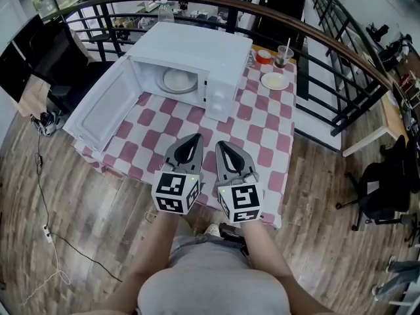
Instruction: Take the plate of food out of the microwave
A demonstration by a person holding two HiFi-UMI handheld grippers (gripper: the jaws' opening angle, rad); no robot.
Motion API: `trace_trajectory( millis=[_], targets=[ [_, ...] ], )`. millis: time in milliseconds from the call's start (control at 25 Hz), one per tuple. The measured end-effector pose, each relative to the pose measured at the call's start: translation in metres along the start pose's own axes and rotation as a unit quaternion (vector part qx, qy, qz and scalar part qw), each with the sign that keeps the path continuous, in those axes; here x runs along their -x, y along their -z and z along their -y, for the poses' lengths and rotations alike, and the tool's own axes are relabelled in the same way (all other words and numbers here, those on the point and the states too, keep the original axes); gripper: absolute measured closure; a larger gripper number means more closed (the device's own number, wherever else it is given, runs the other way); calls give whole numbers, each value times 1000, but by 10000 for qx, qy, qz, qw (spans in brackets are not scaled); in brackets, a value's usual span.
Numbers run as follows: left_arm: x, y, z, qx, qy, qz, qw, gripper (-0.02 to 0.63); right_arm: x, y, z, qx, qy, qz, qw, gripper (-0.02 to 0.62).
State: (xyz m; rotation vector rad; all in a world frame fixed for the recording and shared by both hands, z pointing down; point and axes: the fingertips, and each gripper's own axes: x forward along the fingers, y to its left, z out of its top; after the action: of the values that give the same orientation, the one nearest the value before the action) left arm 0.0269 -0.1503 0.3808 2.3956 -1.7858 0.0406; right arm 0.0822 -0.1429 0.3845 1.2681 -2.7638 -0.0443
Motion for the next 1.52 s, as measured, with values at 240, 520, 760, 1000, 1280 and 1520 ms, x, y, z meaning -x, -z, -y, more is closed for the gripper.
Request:
trace_trajectory(
  millis=[240,520,760,1000,1280,1520],
  targets=[
    [-11,-4,-21,39,202,15,9998,603,-22,2,-4,-15,192,-80,9998,569],
    [-26,-15,-51,-2,588,20,9983,603,-55,-6,-10,-39,509,-63,9987,569],
    [-37,-18,-75,23,839,3,9965,602,-81,-6,-18,-77,718,-121,9973,569],
    [-49,-14,-101,103,885,-97,9960,601,-105,-5,-25,-89,850,-160,9962,569],
    [-64,-5,-123,275,1103,-281,9931,510,-129,0,-27,-163,1022,-193,9944,569],
    [-85,14,-150,964,1084,-571,9878,394,-147,8,-25,-182,1196,-271,9923,569]
  ],
)
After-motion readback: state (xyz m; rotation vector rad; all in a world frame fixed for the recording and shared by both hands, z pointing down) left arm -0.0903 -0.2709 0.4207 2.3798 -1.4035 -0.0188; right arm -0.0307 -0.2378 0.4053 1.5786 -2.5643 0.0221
